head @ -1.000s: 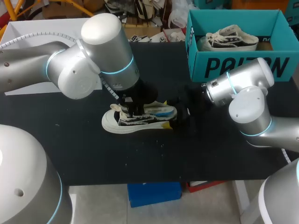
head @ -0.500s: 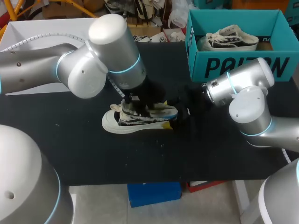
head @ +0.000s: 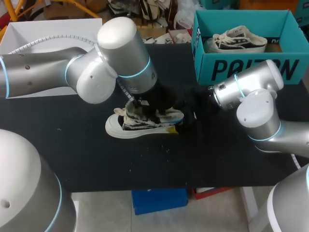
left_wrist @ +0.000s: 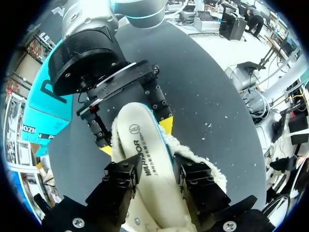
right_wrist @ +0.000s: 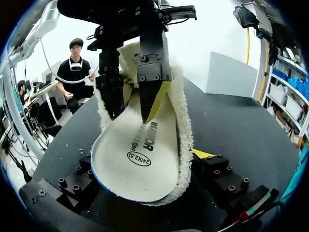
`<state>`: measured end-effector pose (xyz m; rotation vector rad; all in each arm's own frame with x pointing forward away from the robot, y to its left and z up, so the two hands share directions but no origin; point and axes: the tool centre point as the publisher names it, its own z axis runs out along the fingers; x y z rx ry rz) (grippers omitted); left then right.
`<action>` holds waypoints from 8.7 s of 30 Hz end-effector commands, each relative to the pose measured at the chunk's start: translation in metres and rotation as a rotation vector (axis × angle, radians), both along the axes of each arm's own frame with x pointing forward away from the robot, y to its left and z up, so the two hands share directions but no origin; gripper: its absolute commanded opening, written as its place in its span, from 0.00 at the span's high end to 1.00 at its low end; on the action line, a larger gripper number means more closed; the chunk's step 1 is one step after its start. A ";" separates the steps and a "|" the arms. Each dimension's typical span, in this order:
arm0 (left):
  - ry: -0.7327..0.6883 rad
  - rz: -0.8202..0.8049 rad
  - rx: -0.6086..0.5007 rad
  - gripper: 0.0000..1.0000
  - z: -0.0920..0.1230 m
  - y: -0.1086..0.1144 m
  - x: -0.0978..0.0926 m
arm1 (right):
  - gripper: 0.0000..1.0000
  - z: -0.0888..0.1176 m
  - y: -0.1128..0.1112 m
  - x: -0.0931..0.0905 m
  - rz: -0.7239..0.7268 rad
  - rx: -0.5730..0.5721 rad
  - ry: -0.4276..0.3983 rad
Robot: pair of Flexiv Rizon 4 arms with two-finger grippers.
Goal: Take the shoe out of the shoebox, open the shoe tongue, remove and reinsert the insole, then place the shoe into the shoebox
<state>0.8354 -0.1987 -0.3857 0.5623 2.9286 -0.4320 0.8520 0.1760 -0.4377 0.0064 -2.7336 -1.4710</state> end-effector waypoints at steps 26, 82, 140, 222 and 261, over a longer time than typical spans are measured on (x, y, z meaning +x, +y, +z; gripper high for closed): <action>-0.082 0.151 0.033 0.56 -0.012 -0.022 0.005 | 1.00 -0.001 0.000 0.001 -0.001 -0.002 0.001; 0.068 0.052 -0.253 1.00 0.048 -0.002 -0.039 | 1.00 -0.001 0.000 0.001 -0.001 -0.002 0.001; 0.698 -0.405 -1.265 1.00 0.261 0.010 -0.063 | 1.00 -0.001 0.000 0.001 -0.001 -0.002 0.001; 0.829 -0.315 -1.148 1.00 0.391 0.032 -0.103 | 0.00 0.075 -0.055 0.031 0.139 -0.835 -0.179; 0.829 -0.315 -1.148 1.00 0.391 0.032 -0.103 | 0.00 0.080 -0.037 0.024 0.169 -0.860 -0.180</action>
